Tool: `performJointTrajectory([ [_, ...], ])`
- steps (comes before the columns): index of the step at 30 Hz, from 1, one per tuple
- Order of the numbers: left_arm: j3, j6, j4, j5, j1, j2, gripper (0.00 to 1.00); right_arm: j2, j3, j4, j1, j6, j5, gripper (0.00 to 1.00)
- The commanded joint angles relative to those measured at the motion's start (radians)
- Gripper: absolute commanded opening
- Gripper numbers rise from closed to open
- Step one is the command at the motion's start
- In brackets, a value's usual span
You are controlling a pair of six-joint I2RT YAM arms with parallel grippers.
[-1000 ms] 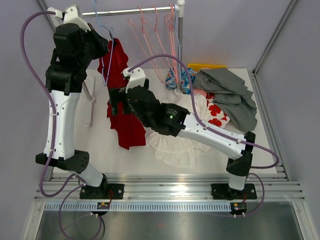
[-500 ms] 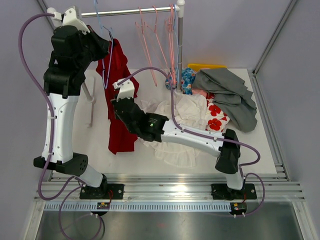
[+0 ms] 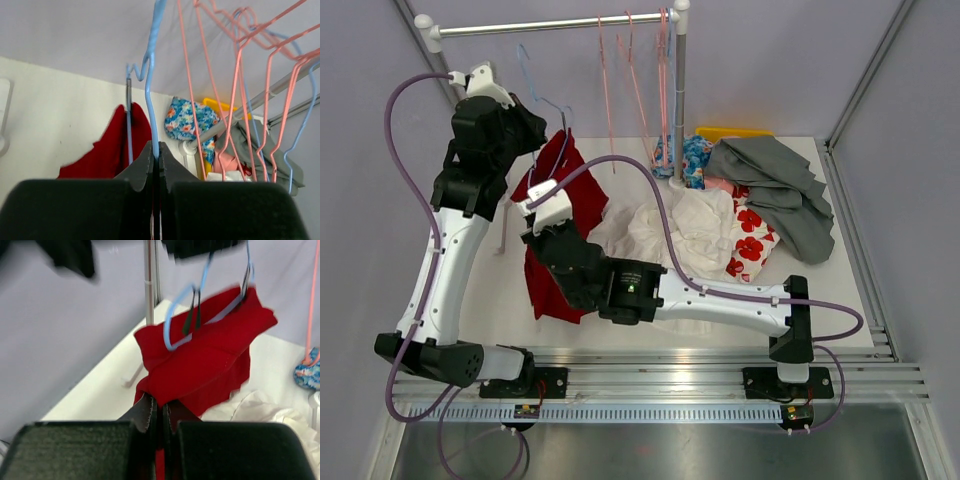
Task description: Remove the skirt from the hanger
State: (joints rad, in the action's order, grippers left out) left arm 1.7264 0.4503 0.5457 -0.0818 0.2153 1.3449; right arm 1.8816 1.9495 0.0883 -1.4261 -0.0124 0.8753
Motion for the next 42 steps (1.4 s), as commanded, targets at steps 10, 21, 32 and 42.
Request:
performJointTrajectory([
  [10,0.094,-0.053,-0.141,-0.104,0.002,0.128,0.00,-0.076,0.161,-0.402,-0.304,0.448,0.232,0.00],
  [21,0.012,0.013,-0.138,-0.183,0.149,0.002,0.00,0.017,0.158,-0.553,-0.290,0.604,0.274,0.00],
  [32,0.154,-0.183,0.003,-0.335,0.160,-0.023,0.00,-0.110,-0.095,-0.369,-0.300,0.304,0.336,0.00],
  [42,0.199,-0.277,0.098,-0.407,0.160,-0.101,0.00,-0.167,-0.325,-0.009,-0.237,-0.256,0.242,0.00],
])
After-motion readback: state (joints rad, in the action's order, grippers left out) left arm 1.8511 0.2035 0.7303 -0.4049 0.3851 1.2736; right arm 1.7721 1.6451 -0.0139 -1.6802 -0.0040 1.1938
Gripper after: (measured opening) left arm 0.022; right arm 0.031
